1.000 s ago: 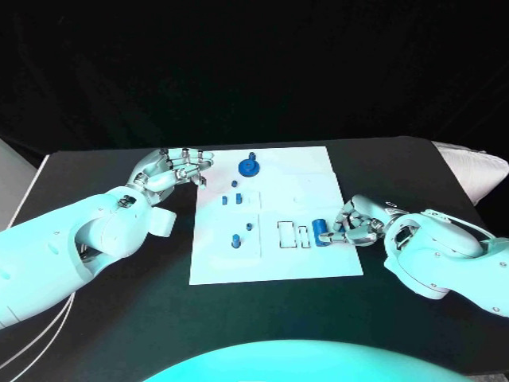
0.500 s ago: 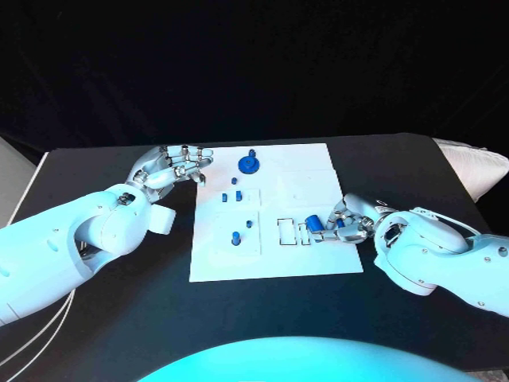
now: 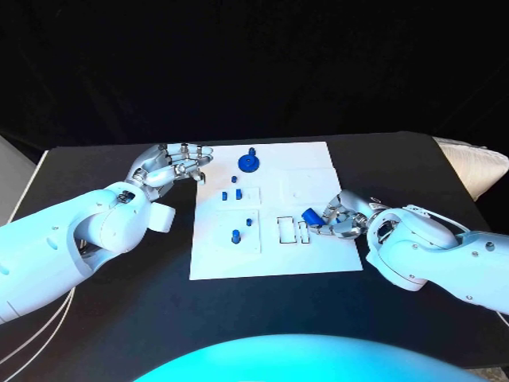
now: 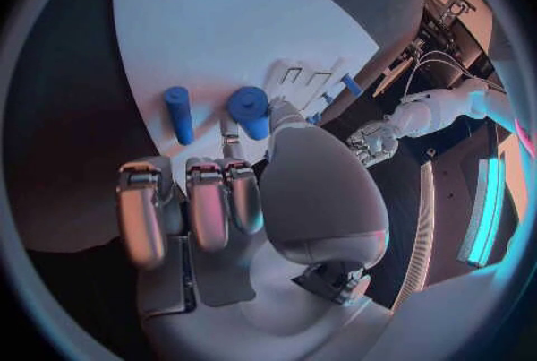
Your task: Assemble the parts on the task board
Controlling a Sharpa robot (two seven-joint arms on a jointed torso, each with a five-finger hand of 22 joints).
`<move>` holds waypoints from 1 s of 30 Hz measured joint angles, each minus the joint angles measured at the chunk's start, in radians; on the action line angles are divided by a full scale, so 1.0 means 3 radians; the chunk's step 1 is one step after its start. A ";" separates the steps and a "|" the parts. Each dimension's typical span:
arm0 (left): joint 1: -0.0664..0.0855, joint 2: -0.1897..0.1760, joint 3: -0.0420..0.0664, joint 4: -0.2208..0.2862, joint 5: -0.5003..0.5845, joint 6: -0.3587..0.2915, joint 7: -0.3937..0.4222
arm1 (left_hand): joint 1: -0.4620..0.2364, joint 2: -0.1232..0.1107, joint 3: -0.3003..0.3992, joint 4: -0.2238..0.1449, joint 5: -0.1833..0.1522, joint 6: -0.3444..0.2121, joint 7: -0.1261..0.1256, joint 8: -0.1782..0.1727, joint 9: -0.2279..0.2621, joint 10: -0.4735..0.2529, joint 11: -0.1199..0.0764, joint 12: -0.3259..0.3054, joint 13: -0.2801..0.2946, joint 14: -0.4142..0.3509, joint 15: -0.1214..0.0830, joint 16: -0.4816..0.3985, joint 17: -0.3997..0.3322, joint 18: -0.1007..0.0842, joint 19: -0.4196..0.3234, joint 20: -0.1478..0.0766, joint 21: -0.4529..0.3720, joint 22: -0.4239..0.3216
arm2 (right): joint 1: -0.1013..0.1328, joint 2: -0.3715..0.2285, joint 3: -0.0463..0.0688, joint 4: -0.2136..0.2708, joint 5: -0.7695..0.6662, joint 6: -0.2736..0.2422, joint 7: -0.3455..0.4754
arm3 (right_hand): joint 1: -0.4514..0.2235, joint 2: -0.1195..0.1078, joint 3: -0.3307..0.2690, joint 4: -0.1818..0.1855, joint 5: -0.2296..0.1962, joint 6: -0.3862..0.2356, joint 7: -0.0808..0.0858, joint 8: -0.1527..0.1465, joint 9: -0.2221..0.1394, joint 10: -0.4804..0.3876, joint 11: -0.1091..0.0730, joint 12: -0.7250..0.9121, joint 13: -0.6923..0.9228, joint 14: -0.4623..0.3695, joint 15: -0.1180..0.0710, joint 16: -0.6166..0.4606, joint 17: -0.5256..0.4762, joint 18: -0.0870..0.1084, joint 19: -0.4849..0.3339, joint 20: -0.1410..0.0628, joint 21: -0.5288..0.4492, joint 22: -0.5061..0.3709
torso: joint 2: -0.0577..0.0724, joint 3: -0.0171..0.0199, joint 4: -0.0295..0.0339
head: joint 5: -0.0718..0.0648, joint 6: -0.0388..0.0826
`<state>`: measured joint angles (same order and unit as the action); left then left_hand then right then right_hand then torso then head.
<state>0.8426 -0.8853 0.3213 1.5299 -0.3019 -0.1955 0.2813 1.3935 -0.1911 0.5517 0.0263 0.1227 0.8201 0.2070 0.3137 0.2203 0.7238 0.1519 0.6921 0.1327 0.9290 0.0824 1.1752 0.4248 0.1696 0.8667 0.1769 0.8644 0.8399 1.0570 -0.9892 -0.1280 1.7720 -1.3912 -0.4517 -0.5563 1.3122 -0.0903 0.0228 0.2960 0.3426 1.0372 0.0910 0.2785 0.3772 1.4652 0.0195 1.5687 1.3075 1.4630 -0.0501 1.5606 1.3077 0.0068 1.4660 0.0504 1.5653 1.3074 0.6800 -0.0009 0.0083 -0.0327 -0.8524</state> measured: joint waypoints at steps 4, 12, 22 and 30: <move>0.0000 0.0000 0.0000 0.0000 0.0000 0.0000 -0.0001 | 0.0000 0.0000 0.0000 0.0000 0.0000 0.0000 0.0000 0.0008 -0.0002 -0.0002 0.0002 0.0008 0.0000 0.0000 0.0000 0.0000 0.0000 0.0000 0.0000 0.0000 0.0000 0.0000 | -0.0005 0.0001 -0.0004 -0.0002 0.0028 -0.0040 0.0012 | 0.0019 -0.0019 0.0101 0.0074 0.0011 0.0006 -0.0001 0.0003 -0.0007 0.0006 -0.0017 0.0000 0.0000 0.0006 -0.0006 0.0000 0.0000 0.0000 0.0000 0.0000 0.0000 0.0000 | -0.0001 0.0000 -0.0003 | 0.0002 0.0002; 0.0000 -0.0001 0.0000 0.0000 0.0000 0.0000 -0.0004 | 0.0000 0.0000 0.0000 0.0000 0.0000 0.0000 0.0000 0.0014 -0.0001 -0.0012 0.0012 0.0014 0.0000 0.0000 0.0000 0.0000 0.0000 0.0000 0.0000 0.0000 0.0000 0.0000 | -0.0018 -0.0070 -0.0010 0.0061 0.0191 -0.0181 0.0059 | 0.0051 -0.0050 0.0240 0.0158 0.0035 0.0024 0.0017 0.0014 -0.0022 0.0009 -0.0038 0.0000 0.0000 0.0008 -0.0017 0.0000 0.0000 0.0000 0.0000 0.0000 0.0000 0.0002 | -0.0005 0.0001 -0.0004 | 0.0006 0.0011; 0.0000 0.0002 0.0001 -0.0003 0.0000 0.0000 -0.0006 | 0.0000 0.0000 0.0000 0.0000 0.0000 0.0000 0.0000 0.0014 -0.0001 -0.0012 0.0012 0.0014 0.0000 0.0000 0.0000 0.0000 0.0000 0.0000 0.0000 0.0000 0.0000 0.0000 | 0.0107 -0.0192 0.0024 0.0263 0.0499 -0.0396 0.0162 | 0.0068 -0.0068 0.0332 0.0233 0.0036 0.0028 0.0022 0.0014 -0.0026 -0.0001 -0.0048 0.0000 -0.0001 0.0012 -0.0036 0.0013 -0.0001 0.0000 0.0000 -0.0025 0.0000 0.0002 | -0.0007 -0.0001 -0.0005 | 0.0000 0.0034; 0.0000 0.0000 0.0000 0.0000 0.0000 0.0000 -0.0007 | 0.0014 0.0014 0.0000 0.0000 0.0000 0.0000 0.0000 0.0014 -0.0001 -0.0011 0.0012 0.0014 -0.0004 0.0000 0.0000 0.0000 0.0001 0.0000 0.0000 0.0000 0.0000 0.0000 | 0.0129 -0.0087 0.0019 0.0292 0.0674 -0.0442 0.0225 | 0.0034 -0.0102 0.0366 0.0265 0.0060 0.0028 0.0022 0.0014 -0.0026 -0.0001 -0.0047 0.0000 0.0002 0.0012 -0.0036 0.0013 -0.0001 0.0000 0.0000 -0.0025 0.0000 0.0002 | -0.0001 -0.0002 -0.0004 | 0.0000 0.0029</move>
<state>0.8425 -0.8852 0.3213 1.5299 -0.3017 -0.1955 0.2791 1.3978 -0.1868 0.5517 0.0263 0.1227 0.8202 0.2071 0.3179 0.2200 0.7203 0.1554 0.6963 0.1317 0.9290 0.0824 1.1752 0.4249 0.1695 0.8667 0.1769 0.8644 0.8400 1.0957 -1.0152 -0.1223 1.8595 -1.1892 -0.5841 -0.4888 1.3224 -0.1208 0.1327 0.3756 0.3606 1.0456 0.0975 0.2826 0.3695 1.4648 0.0054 1.5687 1.3081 1.4667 -0.0610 1.5645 1.3075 0.0068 1.4661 0.0429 1.5653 1.3080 0.6797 -0.0014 0.0070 -0.0326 -0.8438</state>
